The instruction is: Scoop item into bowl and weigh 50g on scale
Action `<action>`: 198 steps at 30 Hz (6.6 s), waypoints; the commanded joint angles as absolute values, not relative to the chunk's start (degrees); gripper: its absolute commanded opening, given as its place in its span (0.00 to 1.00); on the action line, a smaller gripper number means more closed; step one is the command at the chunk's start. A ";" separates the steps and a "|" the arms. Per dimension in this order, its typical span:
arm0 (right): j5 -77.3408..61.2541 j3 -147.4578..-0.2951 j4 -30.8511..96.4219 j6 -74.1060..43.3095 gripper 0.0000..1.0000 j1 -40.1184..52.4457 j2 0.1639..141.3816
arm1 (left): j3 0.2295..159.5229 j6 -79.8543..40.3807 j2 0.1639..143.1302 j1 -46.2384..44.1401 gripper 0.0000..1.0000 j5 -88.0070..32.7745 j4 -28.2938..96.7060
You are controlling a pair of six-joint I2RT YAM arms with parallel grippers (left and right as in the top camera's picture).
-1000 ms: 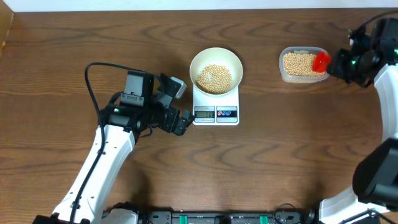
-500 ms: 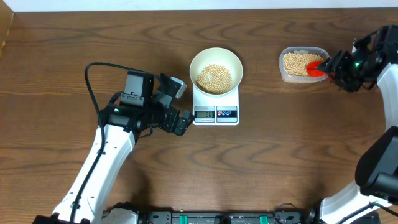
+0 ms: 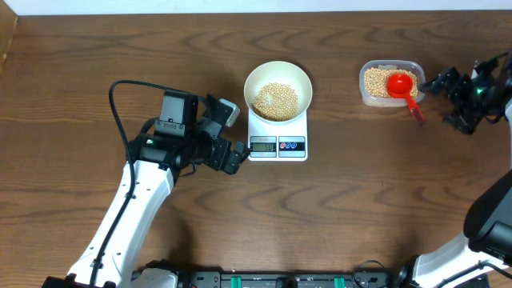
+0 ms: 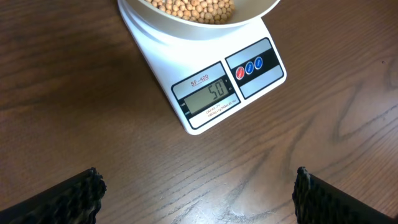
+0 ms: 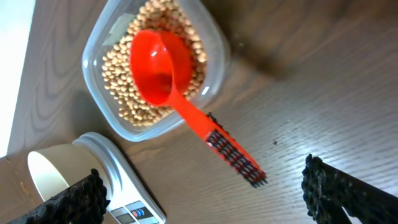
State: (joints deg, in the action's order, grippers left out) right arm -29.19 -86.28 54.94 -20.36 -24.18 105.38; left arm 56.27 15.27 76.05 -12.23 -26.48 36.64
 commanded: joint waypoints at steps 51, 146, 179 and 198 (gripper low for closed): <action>-1.63 -70.57 47.00 -8.47 0.99 -13.28 42.52 | 57.34 15.62 75.57 -12.29 0.99 -26.33 36.67; 8.86 -0.32 3.42 -6.57 0.99 -1.06 0.27 | 51.29 18.79 54.87 -12.19 0.98 -15.22 33.80; 8.86 -0.32 3.42 -6.57 0.99 -1.06 0.27 | 2.46 19.64 0.10 7.49 0.98 -6.28 1.91; 8.86 -0.32 3.42 -6.57 0.99 -1.06 0.27 | 0.23 15.11 0.27 7.49 0.98 -3.79 3.79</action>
